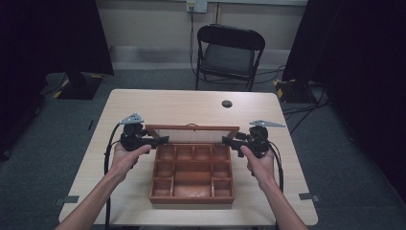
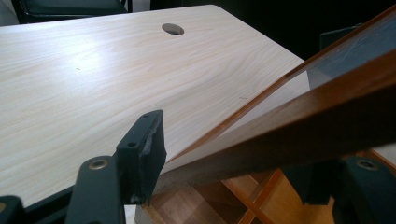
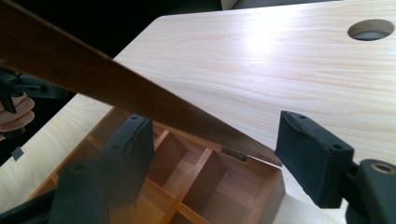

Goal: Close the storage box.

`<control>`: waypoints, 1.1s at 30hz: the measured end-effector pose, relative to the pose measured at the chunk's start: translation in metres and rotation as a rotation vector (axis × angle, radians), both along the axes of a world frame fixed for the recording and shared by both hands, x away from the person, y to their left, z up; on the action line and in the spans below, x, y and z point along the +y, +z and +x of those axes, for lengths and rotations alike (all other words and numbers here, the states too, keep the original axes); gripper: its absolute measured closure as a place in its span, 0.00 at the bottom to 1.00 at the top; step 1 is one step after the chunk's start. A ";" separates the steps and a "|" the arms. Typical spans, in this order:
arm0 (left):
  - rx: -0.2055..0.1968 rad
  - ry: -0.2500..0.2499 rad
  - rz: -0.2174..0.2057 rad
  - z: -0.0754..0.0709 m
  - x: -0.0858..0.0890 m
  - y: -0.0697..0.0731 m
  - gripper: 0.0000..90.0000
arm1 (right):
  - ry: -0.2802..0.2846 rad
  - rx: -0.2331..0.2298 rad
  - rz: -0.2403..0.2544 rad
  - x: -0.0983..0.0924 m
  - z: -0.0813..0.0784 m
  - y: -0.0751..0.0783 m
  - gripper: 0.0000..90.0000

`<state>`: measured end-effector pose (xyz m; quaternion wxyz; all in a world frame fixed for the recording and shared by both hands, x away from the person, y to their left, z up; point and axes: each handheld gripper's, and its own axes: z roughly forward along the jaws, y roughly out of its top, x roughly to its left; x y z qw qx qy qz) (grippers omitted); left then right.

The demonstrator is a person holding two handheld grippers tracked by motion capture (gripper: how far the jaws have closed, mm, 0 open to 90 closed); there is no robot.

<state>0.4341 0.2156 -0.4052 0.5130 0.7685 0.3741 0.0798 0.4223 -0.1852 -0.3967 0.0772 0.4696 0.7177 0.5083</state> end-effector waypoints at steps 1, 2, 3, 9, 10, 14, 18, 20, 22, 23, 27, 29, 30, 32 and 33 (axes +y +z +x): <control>0.004 0.002 0.000 0.000 -0.001 0.000 0.37 | -0.007 0.007 0.000 -0.003 -0.002 0.001 0.31; 0.004 0.002 0.000 0.000 -0.001 0.000 0.36 | -0.007 0.007 0.000 -0.003 -0.002 0.001 0.31; 0.007 0.003 0.000 0.000 -0.001 0.000 0.36 | -0.013 0.012 -0.006 -0.005 -0.003 0.001 0.32; 0.018 0.009 0.005 0.000 -0.002 0.000 0.29 | -0.047 0.025 -0.056 -0.023 -0.010 -0.003 0.33; 0.020 0.008 0.007 0.001 -0.002 0.000 0.29 | -0.051 0.025 -0.054 -0.026 -0.011 -0.004 0.33; 0.020 0.004 0.020 0.000 -0.002 0.000 0.26 | -0.087 0.019 -0.046 -0.036 -0.012 -0.002 0.34; 0.026 -0.002 0.031 -0.003 -0.003 0.002 0.24 | -0.087 0.019 -0.028 -0.037 -0.009 0.001 0.35; 0.025 -0.002 0.039 -0.004 -0.004 0.003 0.23 | -0.077 0.021 -0.029 -0.036 -0.009 0.002 0.35; 0.025 -0.004 0.054 -0.007 -0.003 0.004 0.20 | -0.079 0.025 -0.044 -0.032 -0.007 0.006 0.36; 0.023 -0.009 0.064 -0.009 -0.003 0.005 0.19 | -0.078 0.022 -0.042 -0.031 -0.006 0.009 0.37; 0.015 -0.001 0.066 -0.014 -0.002 0.004 0.17 | -0.076 0.001 -0.033 -0.031 -0.005 0.016 0.36; 0.013 -0.010 0.069 -0.020 -0.001 0.002 0.17 | -0.046 -0.003 -0.018 -0.033 -0.008 0.023 0.36; 0.013 -0.010 0.069 -0.020 -0.001 0.002 0.17 | -0.044 -0.010 -0.026 -0.033 -0.009 0.026 0.36; 0.004 -0.007 0.073 -0.023 0.000 0.002 0.17 | -0.041 -0.020 -0.026 -0.034 -0.010 0.028 0.37; 0.000 -0.005 0.068 -0.025 0.000 0.003 0.17 | -0.033 -0.030 -0.015 -0.035 -0.012 0.034 0.37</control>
